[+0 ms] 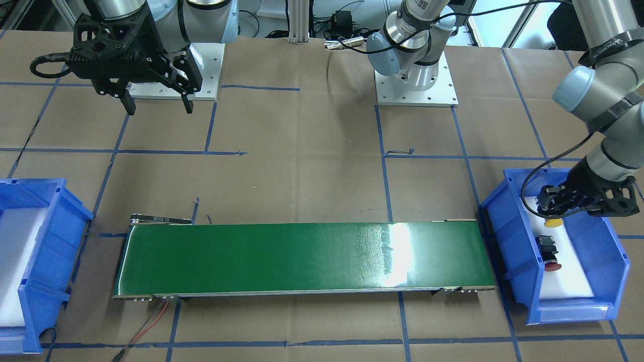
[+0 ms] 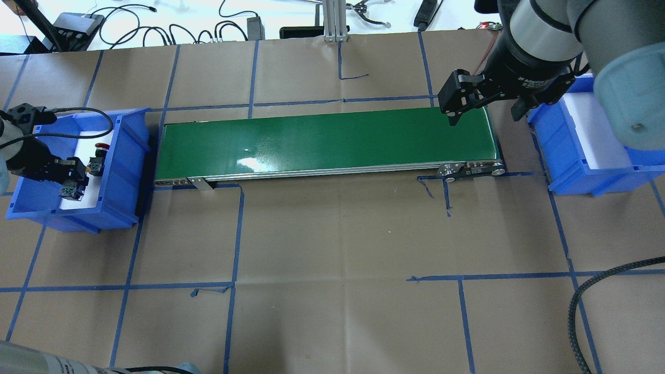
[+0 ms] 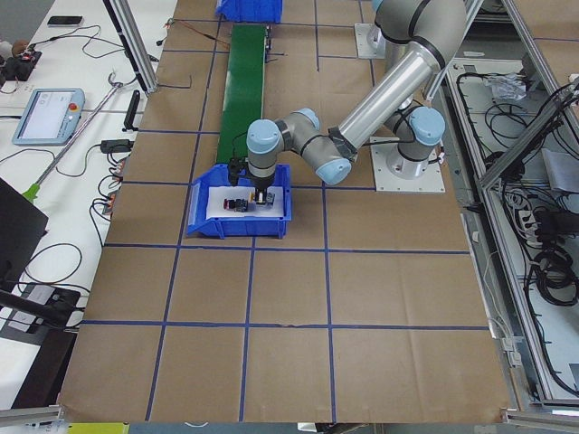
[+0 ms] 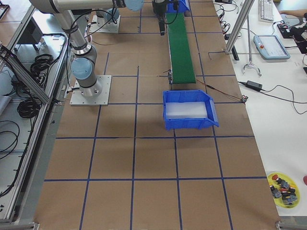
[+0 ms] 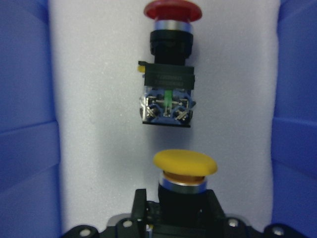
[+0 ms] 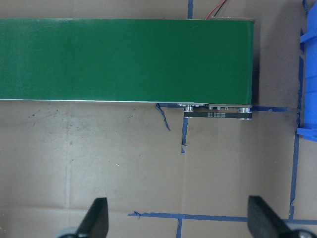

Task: Transport two buttons from left to right
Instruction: 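Lift the yellow button with the left gripper toward the conveyor, then lower the yellow button onto the belt and open the left gripper, then move the left gripper back into the bin and grasp the red button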

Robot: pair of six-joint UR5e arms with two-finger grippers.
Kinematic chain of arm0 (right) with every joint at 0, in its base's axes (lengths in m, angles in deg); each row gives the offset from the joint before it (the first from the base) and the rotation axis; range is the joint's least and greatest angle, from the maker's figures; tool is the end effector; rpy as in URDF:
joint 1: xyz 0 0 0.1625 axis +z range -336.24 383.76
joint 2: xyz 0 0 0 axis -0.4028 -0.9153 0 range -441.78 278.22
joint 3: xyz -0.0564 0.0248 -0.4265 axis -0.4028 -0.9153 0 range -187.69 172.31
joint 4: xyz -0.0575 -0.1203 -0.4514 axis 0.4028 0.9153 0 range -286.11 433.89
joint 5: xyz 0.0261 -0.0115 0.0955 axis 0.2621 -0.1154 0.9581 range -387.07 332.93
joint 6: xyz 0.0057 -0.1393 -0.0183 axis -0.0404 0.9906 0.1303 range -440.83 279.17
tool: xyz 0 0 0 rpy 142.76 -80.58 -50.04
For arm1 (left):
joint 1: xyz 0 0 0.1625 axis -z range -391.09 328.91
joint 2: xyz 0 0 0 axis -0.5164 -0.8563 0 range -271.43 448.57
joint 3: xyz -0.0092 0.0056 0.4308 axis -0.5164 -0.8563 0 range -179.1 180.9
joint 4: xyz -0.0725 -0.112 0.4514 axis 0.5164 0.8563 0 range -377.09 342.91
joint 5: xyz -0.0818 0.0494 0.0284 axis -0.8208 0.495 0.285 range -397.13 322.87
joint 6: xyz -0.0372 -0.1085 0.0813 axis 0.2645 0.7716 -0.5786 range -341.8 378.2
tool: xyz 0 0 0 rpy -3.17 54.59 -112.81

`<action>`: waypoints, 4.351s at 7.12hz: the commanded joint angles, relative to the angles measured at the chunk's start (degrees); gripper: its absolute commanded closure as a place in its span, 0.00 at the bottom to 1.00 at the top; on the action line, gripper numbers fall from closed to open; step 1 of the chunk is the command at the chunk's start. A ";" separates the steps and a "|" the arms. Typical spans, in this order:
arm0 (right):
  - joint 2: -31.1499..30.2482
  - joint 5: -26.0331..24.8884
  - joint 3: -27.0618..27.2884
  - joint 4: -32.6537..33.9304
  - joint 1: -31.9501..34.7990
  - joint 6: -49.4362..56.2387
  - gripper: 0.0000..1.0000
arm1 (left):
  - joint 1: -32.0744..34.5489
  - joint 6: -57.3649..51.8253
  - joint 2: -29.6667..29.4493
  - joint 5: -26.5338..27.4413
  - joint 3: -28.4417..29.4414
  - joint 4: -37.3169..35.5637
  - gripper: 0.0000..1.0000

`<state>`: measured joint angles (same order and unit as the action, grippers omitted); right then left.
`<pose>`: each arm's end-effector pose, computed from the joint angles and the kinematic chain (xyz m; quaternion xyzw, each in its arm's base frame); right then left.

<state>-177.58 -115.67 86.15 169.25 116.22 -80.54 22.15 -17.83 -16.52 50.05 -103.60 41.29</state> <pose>0.1592 -0.5180 0.4799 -0.0248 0.9976 -0.0637 0.0134 0.2523 -0.5721 0.2189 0.0059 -0.9995 0.0289 0.0093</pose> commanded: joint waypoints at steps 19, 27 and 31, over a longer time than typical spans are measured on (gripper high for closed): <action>0.00 -0.53 -0.07 0.09 -0.26 1.03 0.00 | 30.08 37.61 -7.33 2.91 6.84 -1.61 0.01; 0.00 -0.18 -0.07 0.09 -0.26 1.03 0.00 | 28.94 34.71 1.46 2.82 18.98 18.34 0.00; 0.09 -0.18 -0.15 0.17 -0.26 1.03 0.00 | 15.42 17.44 0.15 2.29 19.16 18.43 0.00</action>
<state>-177.56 -115.84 86.07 169.36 115.95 -79.52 41.52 5.17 -15.79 52.41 -84.52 59.71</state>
